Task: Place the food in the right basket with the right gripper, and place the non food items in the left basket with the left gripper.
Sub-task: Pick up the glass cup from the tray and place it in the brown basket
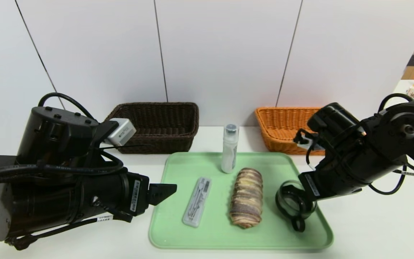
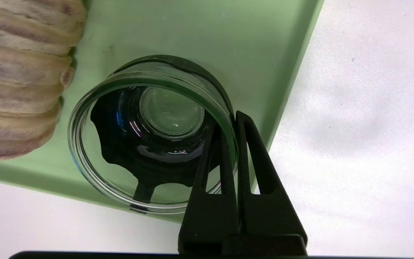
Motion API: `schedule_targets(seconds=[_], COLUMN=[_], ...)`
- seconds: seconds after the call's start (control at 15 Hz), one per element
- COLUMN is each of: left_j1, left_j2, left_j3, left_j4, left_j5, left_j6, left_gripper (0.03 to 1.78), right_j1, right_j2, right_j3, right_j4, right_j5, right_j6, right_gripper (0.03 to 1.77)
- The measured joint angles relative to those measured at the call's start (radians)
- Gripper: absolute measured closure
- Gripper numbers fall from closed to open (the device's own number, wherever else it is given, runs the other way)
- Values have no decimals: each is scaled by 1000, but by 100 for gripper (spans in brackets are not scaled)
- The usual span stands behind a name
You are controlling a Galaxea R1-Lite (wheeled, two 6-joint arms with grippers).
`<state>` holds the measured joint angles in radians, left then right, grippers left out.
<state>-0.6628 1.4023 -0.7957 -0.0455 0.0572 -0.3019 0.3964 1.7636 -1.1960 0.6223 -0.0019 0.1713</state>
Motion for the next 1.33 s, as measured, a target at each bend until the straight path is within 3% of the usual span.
schedule_targets(seconds=[0.4,0.73,1.0,1.33], left_j1=[0,0,0,1], left_j2=[-1,-1,-1,-5], left_j3=[-1,-1,-2,-2], left_j4=[0,0,-1,-1], left_j5=[0,0,0,0], left_j6=[2,3,3,2], left_gripper=[12,12,12,12], right_j1=[42,104,194,263], right_j2=[-127,-230,-280,-280], right_j3=[-19,-87,-163,-202], right_j4=[-3,-21,-183,-393], right_j5=[-48,-52,-53,-50], right_j6=[-14,-18,-25,-105], right_gripper=[172,172,172,172])
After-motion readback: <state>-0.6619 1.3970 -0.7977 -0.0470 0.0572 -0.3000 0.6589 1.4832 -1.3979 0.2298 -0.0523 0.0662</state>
